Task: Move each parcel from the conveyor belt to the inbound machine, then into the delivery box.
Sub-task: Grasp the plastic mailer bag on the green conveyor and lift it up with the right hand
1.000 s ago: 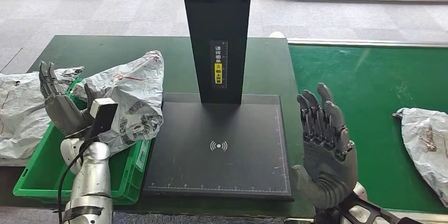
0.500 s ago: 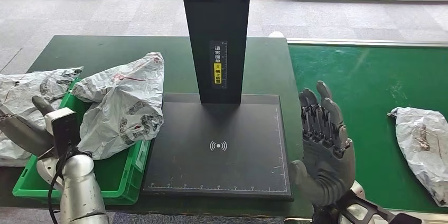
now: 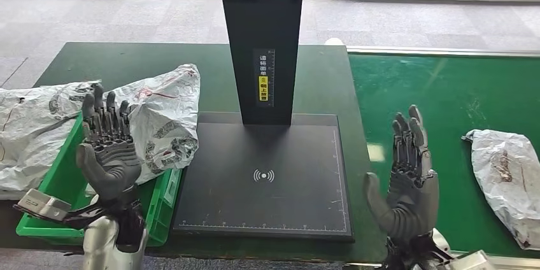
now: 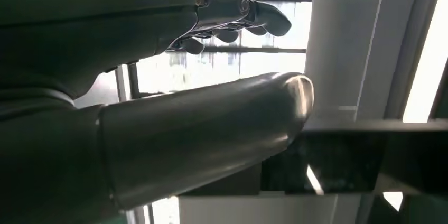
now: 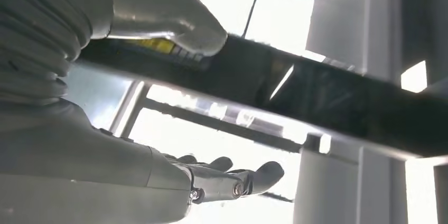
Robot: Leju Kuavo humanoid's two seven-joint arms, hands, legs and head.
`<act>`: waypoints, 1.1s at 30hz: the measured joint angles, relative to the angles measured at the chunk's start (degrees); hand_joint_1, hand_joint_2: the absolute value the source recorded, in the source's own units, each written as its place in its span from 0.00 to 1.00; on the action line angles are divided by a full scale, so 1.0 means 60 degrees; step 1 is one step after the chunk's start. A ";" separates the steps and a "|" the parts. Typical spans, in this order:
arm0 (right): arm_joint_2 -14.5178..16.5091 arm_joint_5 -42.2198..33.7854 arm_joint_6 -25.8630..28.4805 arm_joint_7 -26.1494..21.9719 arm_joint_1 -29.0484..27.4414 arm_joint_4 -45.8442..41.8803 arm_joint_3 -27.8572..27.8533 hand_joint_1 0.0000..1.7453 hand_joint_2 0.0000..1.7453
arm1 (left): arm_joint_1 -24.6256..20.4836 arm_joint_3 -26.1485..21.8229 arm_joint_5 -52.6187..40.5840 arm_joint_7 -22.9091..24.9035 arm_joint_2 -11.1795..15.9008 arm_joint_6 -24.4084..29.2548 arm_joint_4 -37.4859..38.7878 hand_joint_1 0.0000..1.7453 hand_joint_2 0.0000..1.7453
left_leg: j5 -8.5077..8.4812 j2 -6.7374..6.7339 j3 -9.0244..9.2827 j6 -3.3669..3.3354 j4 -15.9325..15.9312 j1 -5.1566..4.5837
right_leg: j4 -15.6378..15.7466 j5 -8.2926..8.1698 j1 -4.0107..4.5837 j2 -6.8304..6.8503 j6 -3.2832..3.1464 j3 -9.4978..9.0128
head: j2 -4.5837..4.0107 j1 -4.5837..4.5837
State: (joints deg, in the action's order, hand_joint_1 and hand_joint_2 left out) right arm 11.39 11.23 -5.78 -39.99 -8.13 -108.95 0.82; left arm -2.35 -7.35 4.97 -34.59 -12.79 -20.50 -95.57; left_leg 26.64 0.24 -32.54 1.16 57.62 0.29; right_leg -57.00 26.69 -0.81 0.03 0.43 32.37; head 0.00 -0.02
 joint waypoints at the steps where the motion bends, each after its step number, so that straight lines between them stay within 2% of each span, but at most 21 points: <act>1: -0.0012 0.0370 0.0357 0.0041 -0.0033 0.0076 -0.0123 0.00 1.00 | 0.0025 0.0147 -0.0027 -0.0051 0.0005 -0.0403 0.0088 0.00 0.00 | 0.0000 0.0000 -0.0001 0.0000 0.0000 0.0000 | 0.0000 0.0000 0.0000 0.0000 0.0000 0.0000 | 0.0000 0.0000; 4: -0.0011 0.2192 0.1318 0.0638 0.0082 0.0559 -0.0752 0.00 1.00 | 0.0053 0.0578 -0.0236 -0.0228 -0.0018 -0.1342 0.0310 0.00 0.00 | 0.0000 -0.0016 -0.0001 0.0000 0.0000 0.0000 | -0.0001 -0.0003 0.0000 -0.0012 0.0001 0.0002 | 0.0000 0.0000; 7: -0.0006 0.3765 0.2060 0.1416 0.0316 0.1082 -0.1505 0.00 1.00 | 0.0081 0.0930 -0.0589 -0.0321 -0.0053 -0.1844 0.0407 0.00 0.00 | -0.0001 -0.0006 -0.0002 -0.0002 0.0001 -0.0003 | 0.0000 -0.0005 -0.0003 -0.0004 0.0004 -0.0004 | 0.0000 0.0000; 13: -0.0007 0.4299 0.2365 0.1760 0.0569 0.1688 -0.2242 0.00 1.00 | 0.0140 0.1315 -0.0822 -0.0387 -0.0079 -0.1930 0.0514 0.00 0.00 | -0.0001 -0.0003 -0.0002 -0.0002 0.0002 -0.0003 | -0.0001 -0.0008 -0.0002 -0.0004 0.0008 -0.0001 | 0.0000 0.0000; 15: -0.0039 0.5120 0.2895 0.2425 0.0627 0.1894 -0.2392 0.00 1.00 | 0.0197 0.1372 -0.0932 -0.0478 -0.0081 -0.1920 0.0535 0.00 0.00 | 0.0000 -0.0004 -0.0001 -0.0001 0.0001 -0.0003 | -0.0001 -0.0008 0.0000 -0.0006 0.0008 0.0000 | 0.0000 0.0000; 17: -0.0174 0.6558 0.3756 0.3401 0.0752 0.2342 -0.2599 0.00 1.00 | 0.0312 0.1457 -0.1103 -0.0623 -0.0076 -0.1888 0.0563 0.00 0.00 | 0.0000 -0.0004 -0.0003 -0.0001 0.0001 -0.0003 | -0.0001 -0.0006 -0.0001 -0.0006 0.0009 -0.0001 | 0.0000 0.0000; 19: -0.0371 0.7449 0.4315 0.3832 0.0864 0.2855 -0.2843 0.00 1.00 | 0.0455 0.1536 -0.1207 -0.0689 -0.0069 -0.1853 0.0589 0.00 0.00 | 0.0000 0.0002 -0.0007 -0.0002 0.0001 -0.0004 | -0.0001 -0.0005 -0.0003 -0.0002 0.0010 -0.0001 | 0.0000 0.0000; 23: -0.0573 0.7951 0.4508 0.4097 0.0983 0.3431 -0.3110 0.00 1.00 | 0.0572 0.1567 -0.1227 -0.0698 -0.0060 -0.1815 0.0610 0.00 0.00 | 0.0001 -0.0003 -0.0009 -0.0003 0.0002 -0.0007 | 0.0000 -0.0007 -0.0006 -0.0005 0.0012 0.0004 | 0.0000 0.0000; 26: -0.0761 0.8909 0.4594 0.4995 0.1140 0.3982 -0.3391 0.00 1.00 | 0.0655 0.1572 -0.1301 -0.0700 -0.0058 -0.1682 0.0621 0.00 0.00 | 0.0000 0.0002 -0.0008 -0.0004 0.0003 -0.0007 | 0.0002 -0.0006 -0.0006 0.0001 0.0012 0.0004 | 0.0000 0.0000; 33: -0.1925 1.0017 0.4785 0.6037 0.1855 0.6869 -0.5043 0.00 1.00 | 0.0658 0.1548 -0.1616 -0.0698 -0.0058 -0.1365 0.0847 0.00 0.00 | -0.0001 0.0008 -0.0010 -0.0008 0.0005 -0.0019 | 0.0003 -0.0014 -0.0020 0.0004 0.0023 -0.0002 | 0.0000 0.0000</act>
State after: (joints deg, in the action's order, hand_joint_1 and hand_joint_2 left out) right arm -0.17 71.33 22.93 -3.77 3.00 -67.73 -29.44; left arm 1.60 1.93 -4.73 -38.78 -13.14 -28.69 -90.49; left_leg 26.64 0.28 -32.60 1.11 57.65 0.18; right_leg -56.98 26.61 -0.93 0.05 0.57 32.35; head 0.00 -0.02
